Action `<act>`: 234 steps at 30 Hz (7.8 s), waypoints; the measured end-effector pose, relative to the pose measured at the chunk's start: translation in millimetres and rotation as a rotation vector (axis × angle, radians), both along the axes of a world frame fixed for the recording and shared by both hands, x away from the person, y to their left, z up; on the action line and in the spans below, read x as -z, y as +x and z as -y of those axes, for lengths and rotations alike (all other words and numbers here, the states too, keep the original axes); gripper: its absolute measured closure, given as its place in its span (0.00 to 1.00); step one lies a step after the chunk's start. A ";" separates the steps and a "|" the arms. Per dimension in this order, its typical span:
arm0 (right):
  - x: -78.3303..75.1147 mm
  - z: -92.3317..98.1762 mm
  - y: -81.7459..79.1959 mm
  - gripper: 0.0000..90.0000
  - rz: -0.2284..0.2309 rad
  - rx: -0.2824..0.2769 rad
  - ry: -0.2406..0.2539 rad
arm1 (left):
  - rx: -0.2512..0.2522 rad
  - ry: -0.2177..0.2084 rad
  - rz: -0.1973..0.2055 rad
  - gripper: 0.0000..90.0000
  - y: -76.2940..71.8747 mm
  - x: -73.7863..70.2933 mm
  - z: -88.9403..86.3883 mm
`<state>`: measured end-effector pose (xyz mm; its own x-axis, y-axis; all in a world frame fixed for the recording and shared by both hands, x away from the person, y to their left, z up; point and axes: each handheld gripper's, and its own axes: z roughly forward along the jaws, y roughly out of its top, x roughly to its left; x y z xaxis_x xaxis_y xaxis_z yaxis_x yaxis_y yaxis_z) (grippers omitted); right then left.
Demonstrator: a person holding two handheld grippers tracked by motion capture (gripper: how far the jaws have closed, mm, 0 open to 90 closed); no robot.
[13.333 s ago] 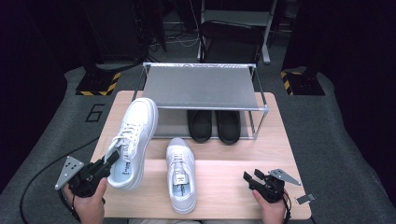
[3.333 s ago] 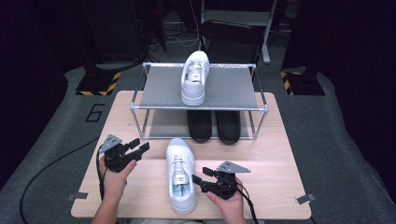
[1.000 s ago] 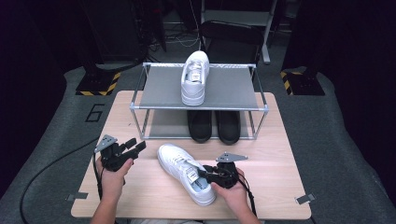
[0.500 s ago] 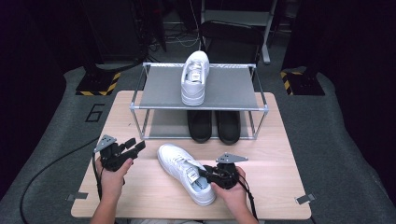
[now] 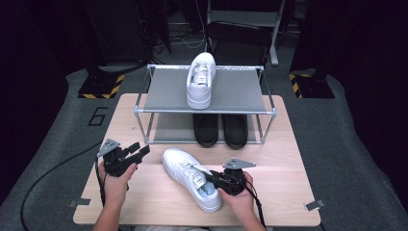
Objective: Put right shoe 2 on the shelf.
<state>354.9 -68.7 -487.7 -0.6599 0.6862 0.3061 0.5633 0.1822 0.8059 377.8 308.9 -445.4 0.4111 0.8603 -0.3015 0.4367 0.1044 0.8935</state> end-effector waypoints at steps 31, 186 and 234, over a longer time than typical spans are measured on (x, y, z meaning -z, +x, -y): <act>2.9 0.7 -5.4 0.90 0.008 0.061 0.046 | -0.017 -0.007 0.002 0.53 0.3 0.1 -4.2; -156.8 119.2 26.2 0.89 0.304 0.531 0.331 | -0.061 -0.026 0.004 0.52 -1.5 2.4 -11.7; -187.5 90.5 142.5 0.89 0.223 0.617 0.290 | -0.050 -0.036 -0.008 0.52 -0.3 7.7 -10.3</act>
<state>497.4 -159.1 -300.1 -0.2463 0.8660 0.4352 0.3107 -0.3548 0.8818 377.5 319.2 -453.1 0.3658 0.8682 -0.3352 0.4370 0.1578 0.8855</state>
